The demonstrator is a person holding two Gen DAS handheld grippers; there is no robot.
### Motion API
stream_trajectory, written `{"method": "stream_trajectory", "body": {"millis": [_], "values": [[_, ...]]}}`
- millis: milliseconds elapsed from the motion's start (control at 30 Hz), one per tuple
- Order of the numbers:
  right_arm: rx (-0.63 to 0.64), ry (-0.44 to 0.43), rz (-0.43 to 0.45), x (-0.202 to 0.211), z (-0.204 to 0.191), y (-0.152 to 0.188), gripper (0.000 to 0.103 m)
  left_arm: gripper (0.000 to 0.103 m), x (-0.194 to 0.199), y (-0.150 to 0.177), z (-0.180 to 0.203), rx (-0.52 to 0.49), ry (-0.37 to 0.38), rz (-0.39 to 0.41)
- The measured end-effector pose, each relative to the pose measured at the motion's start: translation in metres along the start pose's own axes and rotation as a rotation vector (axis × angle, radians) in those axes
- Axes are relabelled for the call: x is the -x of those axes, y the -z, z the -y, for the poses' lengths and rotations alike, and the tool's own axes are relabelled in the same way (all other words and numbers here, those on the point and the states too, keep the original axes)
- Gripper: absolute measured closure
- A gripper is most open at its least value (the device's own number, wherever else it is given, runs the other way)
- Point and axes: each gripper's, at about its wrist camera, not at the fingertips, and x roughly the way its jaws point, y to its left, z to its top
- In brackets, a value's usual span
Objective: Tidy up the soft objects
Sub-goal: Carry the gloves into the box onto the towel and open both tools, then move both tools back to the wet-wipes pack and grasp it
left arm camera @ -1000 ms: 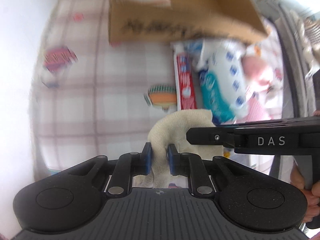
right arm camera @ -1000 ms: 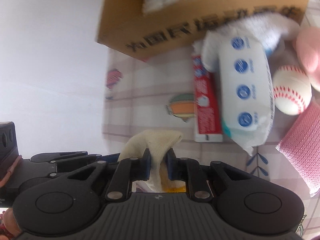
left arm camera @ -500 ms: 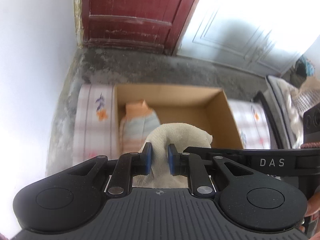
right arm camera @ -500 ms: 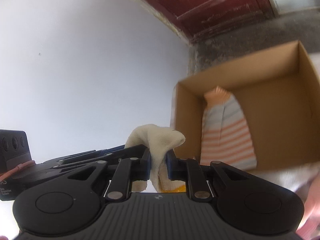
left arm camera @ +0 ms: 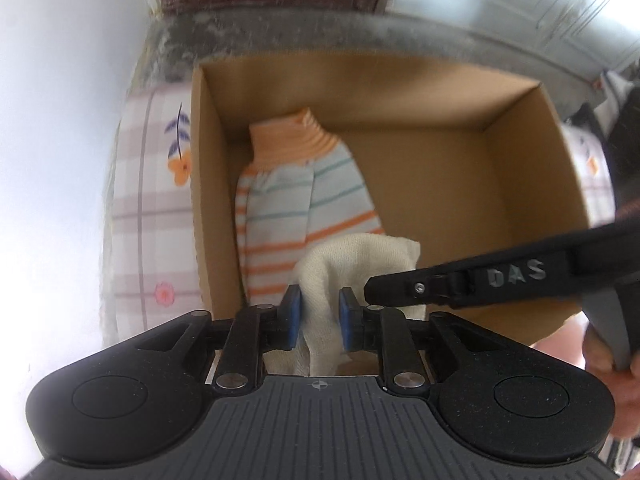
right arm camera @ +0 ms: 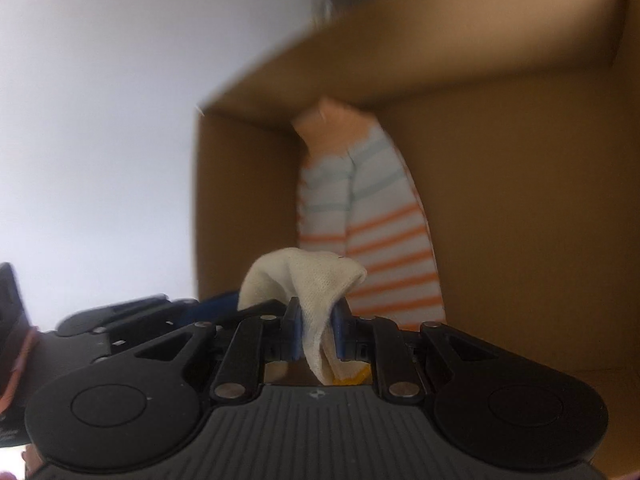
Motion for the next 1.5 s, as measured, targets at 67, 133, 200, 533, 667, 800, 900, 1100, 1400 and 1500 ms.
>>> {"method": "stream_trajectory", "body": {"millis": [67,133,200,533,667,800,900,1100,1400,1500], "values": [[-0.001,0.017,-0.049,-0.013,0.005,-0.005,0.086,0.077,-0.003,0.003,-0.003,0.007,-0.003,-0.022],[-0.001,0.035,-0.084,-0.024,0.007,-0.012,0.086,0.072,-0.005,0.004,-0.005,0.017,-0.002,-0.033],[0.010,0.055,-0.119,-0.034,0.007,-0.020,0.086,0.070,-0.005,0.005,-0.008,0.023,-0.003,-0.036],[0.106,0.197,-0.165,-0.064,0.001,-0.026,0.081,0.065,-0.006,0.008,-0.006,0.028,-0.008,-0.029],[0.110,0.191,-0.093,-0.045,-0.002,-0.021,0.044,0.062,0.001,0.011,-0.008,0.036,-0.001,0.001],[0.108,0.172,0.010,-0.014,-0.005,-0.014,0.041,0.061,0.017,0.016,-0.008,0.042,0.001,0.048],[0.089,0.132,0.104,0.009,-0.007,-0.005,0.041,0.061,0.034,0.023,-0.009,0.061,0.001,0.097],[0.039,0.034,0.289,0.083,-0.001,0.044,0.041,0.059,0.065,0.042,-0.012,0.095,0.014,0.147],[-0.154,0.040,0.413,0.173,0.036,0.166,0.041,0.059,0.083,0.089,0.011,0.043,0.086,0.086],[-0.257,0.055,0.415,0.176,0.055,0.206,0.041,0.059,0.073,0.105,0.029,0.011,0.145,0.029]]}}
